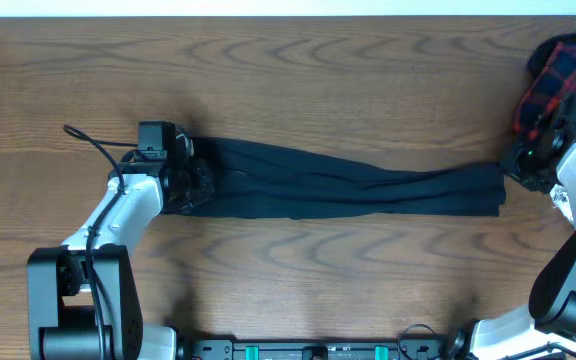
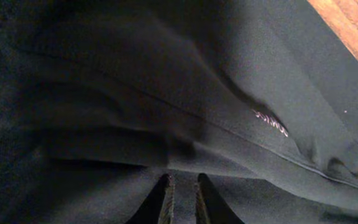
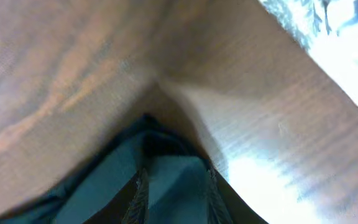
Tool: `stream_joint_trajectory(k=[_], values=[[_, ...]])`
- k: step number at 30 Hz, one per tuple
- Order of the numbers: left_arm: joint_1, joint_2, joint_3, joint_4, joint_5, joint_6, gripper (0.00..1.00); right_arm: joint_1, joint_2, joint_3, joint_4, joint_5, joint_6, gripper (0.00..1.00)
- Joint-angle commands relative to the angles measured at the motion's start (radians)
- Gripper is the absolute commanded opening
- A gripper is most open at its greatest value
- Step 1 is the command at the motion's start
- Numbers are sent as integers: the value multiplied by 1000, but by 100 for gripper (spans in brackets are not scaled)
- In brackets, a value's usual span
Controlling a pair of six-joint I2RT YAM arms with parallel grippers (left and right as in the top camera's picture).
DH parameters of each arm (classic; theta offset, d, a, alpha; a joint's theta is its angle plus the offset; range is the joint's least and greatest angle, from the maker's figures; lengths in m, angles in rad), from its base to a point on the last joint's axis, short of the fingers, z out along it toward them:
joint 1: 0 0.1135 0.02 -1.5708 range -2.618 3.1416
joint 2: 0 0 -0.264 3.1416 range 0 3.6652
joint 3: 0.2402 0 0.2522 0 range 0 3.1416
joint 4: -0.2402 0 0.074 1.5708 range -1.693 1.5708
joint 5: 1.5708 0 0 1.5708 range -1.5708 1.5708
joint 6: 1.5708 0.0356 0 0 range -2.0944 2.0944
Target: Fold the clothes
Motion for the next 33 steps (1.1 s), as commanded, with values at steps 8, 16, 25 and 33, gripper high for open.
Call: stream_joint_trajectory(k=[8, 16, 25, 33], values=[[-4, -14, -3, -6, -8, 21, 15, -76, -12, -11, -166, -105, -85, 34], [-8, -18, -3, -2, 18, 21, 15, -209, -5, -20, -153, -218, -238, 41], [-196, -77, -2, 172, 73, 56, 17, -222, 11, -57, -128, -397, -366, 59], [-391, -74, -2, 298, 63, 148, 23, -222, 11, -170, -20, -428, -364, 49]])
